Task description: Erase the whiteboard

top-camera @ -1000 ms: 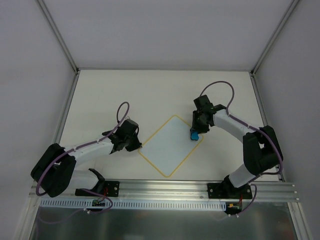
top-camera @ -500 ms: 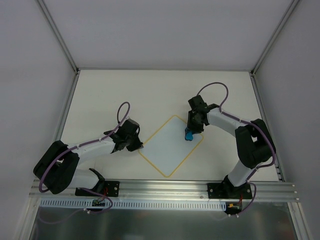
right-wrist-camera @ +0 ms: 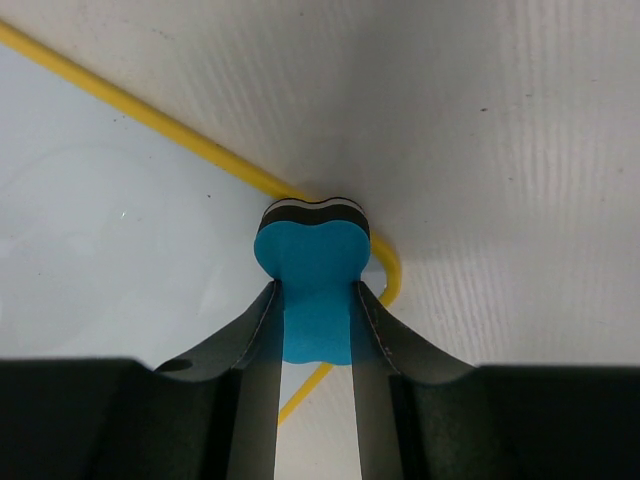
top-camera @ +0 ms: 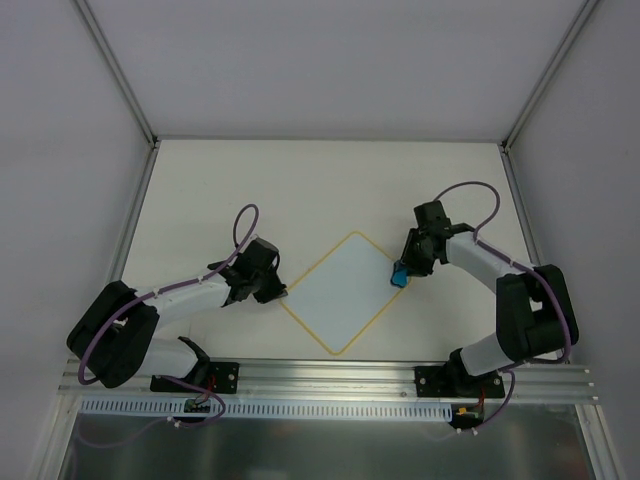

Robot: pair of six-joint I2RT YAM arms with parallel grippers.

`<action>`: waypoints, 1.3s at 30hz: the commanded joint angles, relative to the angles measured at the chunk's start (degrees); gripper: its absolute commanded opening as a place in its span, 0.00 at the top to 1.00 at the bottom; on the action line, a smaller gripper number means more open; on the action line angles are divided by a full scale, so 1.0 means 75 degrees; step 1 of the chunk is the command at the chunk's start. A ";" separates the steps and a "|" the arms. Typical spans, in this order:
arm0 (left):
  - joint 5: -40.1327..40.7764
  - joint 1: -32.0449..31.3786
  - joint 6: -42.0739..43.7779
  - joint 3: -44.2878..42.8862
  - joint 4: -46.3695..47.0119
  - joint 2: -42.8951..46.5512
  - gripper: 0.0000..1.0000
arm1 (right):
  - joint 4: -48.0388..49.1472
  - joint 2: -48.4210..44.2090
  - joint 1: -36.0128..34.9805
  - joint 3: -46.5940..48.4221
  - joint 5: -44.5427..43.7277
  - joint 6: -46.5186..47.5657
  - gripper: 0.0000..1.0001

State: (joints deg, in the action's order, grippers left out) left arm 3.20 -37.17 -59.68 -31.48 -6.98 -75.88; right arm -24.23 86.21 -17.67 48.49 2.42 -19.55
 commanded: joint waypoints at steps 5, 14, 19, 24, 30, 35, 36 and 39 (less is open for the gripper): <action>0.0112 0.0092 -0.0070 0.0190 -0.0311 -0.0079 1.00 | -0.0683 -0.0362 0.0610 -0.0559 -0.0439 0.0216 1.00; 0.0112 0.0093 -0.0035 0.0202 -0.0323 0.0109 1.00 | -0.1058 -0.0842 0.0950 -0.0173 -0.0931 0.0579 1.00; 0.0077 0.0104 0.0058 0.0108 -0.0323 0.0156 1.00 | -0.1269 -0.1334 0.0950 0.0167 -0.0827 0.0848 1.00; 0.0030 0.0104 0.0164 0.0026 -0.0311 0.0179 1.00 | -0.1363 -0.1335 0.0961 0.0226 -0.0860 0.1048 1.00; 0.0112 0.0104 0.0527 -0.0161 -0.0334 0.0541 1.00 | -0.1352 -0.1031 0.1675 0.0354 -0.1281 0.1376 1.00; 0.0194 0.0127 0.1230 -0.0676 -0.0405 0.0800 0.97 | -0.1200 -0.0715 0.2870 0.0823 -0.1494 0.1774 0.97; 0.0194 0.0151 0.1347 -0.0781 -0.0440 0.0824 0.95 | -0.1164 -0.0633 0.3081 0.0893 -0.1447 0.1775 0.96; 0.0288 0.0174 0.1757 -0.1192 -0.0627 0.0917 0.87 | -0.1001 -0.0293 0.3795 0.1140 -0.1318 0.1728 0.93</action>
State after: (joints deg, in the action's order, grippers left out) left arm 3.73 -36.62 -51.35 -36.56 -10.28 -71.13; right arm -32.91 82.43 7.05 54.00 -6.70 -7.99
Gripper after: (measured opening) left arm 0.110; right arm 0.314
